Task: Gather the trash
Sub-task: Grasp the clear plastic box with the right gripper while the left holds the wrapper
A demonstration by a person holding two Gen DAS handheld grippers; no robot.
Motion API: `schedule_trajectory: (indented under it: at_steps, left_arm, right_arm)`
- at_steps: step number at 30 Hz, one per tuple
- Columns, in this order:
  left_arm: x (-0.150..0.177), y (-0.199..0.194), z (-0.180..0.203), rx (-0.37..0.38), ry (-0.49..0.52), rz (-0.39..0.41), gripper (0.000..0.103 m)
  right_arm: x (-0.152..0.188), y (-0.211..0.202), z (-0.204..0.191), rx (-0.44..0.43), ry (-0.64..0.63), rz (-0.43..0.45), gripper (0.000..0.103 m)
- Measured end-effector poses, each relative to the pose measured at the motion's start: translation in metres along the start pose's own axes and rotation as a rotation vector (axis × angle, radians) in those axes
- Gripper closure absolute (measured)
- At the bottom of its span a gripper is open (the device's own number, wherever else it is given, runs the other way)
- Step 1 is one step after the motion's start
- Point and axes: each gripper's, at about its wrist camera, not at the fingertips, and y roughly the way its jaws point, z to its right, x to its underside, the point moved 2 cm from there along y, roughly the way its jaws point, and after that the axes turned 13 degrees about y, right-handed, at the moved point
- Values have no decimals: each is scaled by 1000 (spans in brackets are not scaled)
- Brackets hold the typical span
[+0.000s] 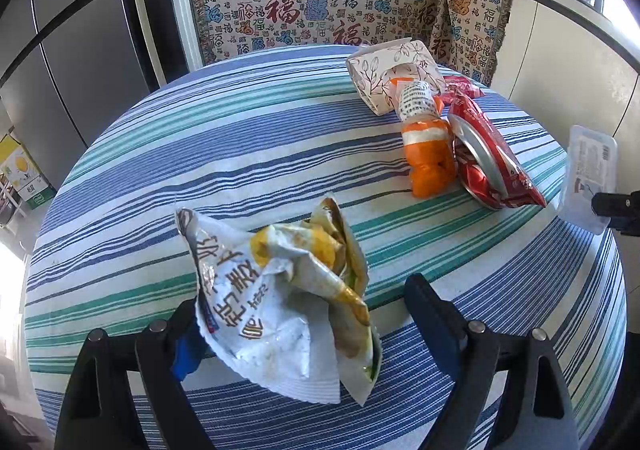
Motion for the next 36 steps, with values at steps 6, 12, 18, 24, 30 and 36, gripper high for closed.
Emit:
schedule_trajectory:
  at_steps: [6,12,18,24,30,36]
  left_arm:
    - [0,0,0,3,-2,1,12]
    - [11,-9,-10,56,-1,23,13]
    - [32,-33,-19,80,-11,53,13]
    - [16,-40,-12,108,-3,66,13]
    - [-2,-17,-12,75,-23,23,24]
    - [0,-29,-16,103,-32,58,72]
  right_arm:
    - [-9,-19,32,87,69,50,54]
    - [-24,-35,38,193,50,112,23]
    - [-26,-38,30,228,92,128,4]
    - [-45,-9,14,294,162,121,4]
    - [-46,19,-11,456,38,88,16]
    - [-30,-7,-12,495,-129,143,68]
